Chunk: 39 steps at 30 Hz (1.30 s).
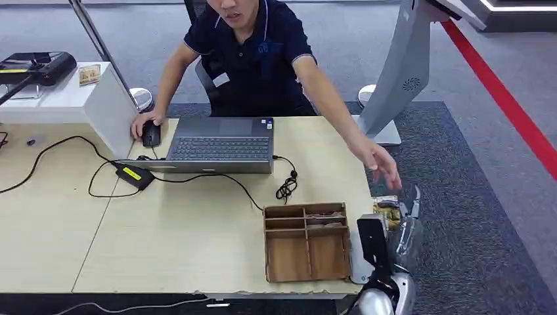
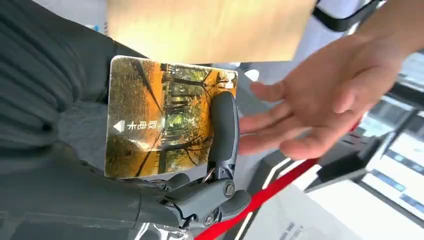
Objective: Pass the card to the sensor for recognition and then transmit it.
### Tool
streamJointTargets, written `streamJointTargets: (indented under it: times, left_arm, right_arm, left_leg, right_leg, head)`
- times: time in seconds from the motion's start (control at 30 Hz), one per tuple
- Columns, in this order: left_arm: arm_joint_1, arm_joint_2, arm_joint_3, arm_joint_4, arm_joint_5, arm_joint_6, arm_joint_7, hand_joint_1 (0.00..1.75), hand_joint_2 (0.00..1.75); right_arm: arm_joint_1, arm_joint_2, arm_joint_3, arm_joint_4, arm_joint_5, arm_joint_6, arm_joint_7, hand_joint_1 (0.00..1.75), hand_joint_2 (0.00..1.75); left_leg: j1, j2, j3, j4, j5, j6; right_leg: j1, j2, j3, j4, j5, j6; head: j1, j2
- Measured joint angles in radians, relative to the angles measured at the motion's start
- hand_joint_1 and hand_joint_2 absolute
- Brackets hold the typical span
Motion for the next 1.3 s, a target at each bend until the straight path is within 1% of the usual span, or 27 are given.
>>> streamJointTargets:
  times: [0.33, 0.6, 0.63, 0.67, 0.7, 0.9, 1.2, 1.3]
  left_arm:
    - [0.0, 0.0, 0.0, 0.0, -0.001, 0.0, 0.0, 0.0, 0.0]
    - [0.0, 0.0, 0.0, 0.0, -0.004, -0.001, -0.001, 0.0, 0.0]
    - [0.0, 0.0, 0.0, 0.0, -0.004, -0.001, -0.001, 0.0, 0.0]
    - [0.0, 0.0, 0.0, 0.0, -0.004, -0.002, -0.001, 0.0, 0.0]
    - [0.0, 0.0, 0.0, 0.0, -0.005, -0.002, -0.001, 0.0, 0.0]
    - [0.0, 0.0, 0.0, 0.0, -0.007, -0.005, -0.001, 0.0, 0.0]
    - [0.0, 0.0, 0.0, 0.0, -0.007, -0.005, -0.001, 0.0, 0.0]
    - [0.0, 0.0, 0.0, 0.0, -0.007, -0.005, -0.001, 0.0, 0.0]
  right_arm:
    - [0.014, 0.0, 0.121, -0.142, -0.001, 0.001, -0.009, 1.75, 1.75]
    - [0.019, -0.002, 0.177, -0.185, -0.002, 0.001, -0.009, 1.75, 1.75]
    - [0.019, -0.002, 0.18, -0.188, -0.002, 0.001, -0.009, 1.34, 1.75]
    - [0.019, -0.003, 0.185, -0.189, -0.003, 0.001, -0.009, 1.34, 1.75]
    - [0.019, -0.003, 0.189, -0.191, -0.003, 0.001, -0.009, 0.0, 1.75]
    - [0.019, -0.007, 0.208, -0.198, 0.011, 0.001, 0.005, 0.0, 1.75]
    - [0.021, -0.01, 0.218, -0.206, 0.016, 0.001, 0.005, 0.0, 1.75]
    - [0.022, -0.012, 0.219, -0.206, 0.017, 0.001, 0.019, 0.0, 1.75]
  left_leg:
    - [0.0, 0.0, 0.0, 0.0, 0.0, 0.0]
    - [0.0, 0.0, 0.0, 0.0, 0.0, 0.0]
    - [0.0, 0.0, 0.0, 0.0, 0.0, 0.0]
    - [0.0, 0.0, 0.0, 0.0, 0.0, 0.0]
    - [0.0, 0.0, 0.0, 0.0, 0.0, 0.0]
    - [0.0, 0.0, 0.0, 0.0, 0.0, 0.0]
    - [0.0, 0.0, 0.0, 0.0, 0.0, 0.0]
    - [0.0, 0.0, 0.0, 0.0, 0.0, 0.0]
  right_leg:
    - [0.0, 0.0, 0.0, 0.0, 0.0, 0.0]
    - [0.0, 0.0, 0.0, 0.0, 0.0, 0.0]
    - [0.0, 0.0, 0.0, 0.0, 0.0, 0.0]
    - [0.0, 0.0, 0.0, 0.0, 0.0, 0.0]
    - [0.0, 0.0, 0.0, 0.0, 0.0, 0.0]
    - [0.0, 0.0, 0.0, 0.0, 0.0, 0.0]
    - [0.0, 0.0, 0.0, 0.0, 0.0, 0.0]
    - [0.0, 0.0, 0.0, 0.0, 0.0, 0.0]
  head:
    - [0.0, 0.0]
    - [0.0, 0.0]
    - [0.0, 0.0]
    - [0.0, 0.0]
    - [0.0, 0.0]
    - [0.0, 0.0]
    - [0.0, 0.0]
    - [0.0, 0.0]
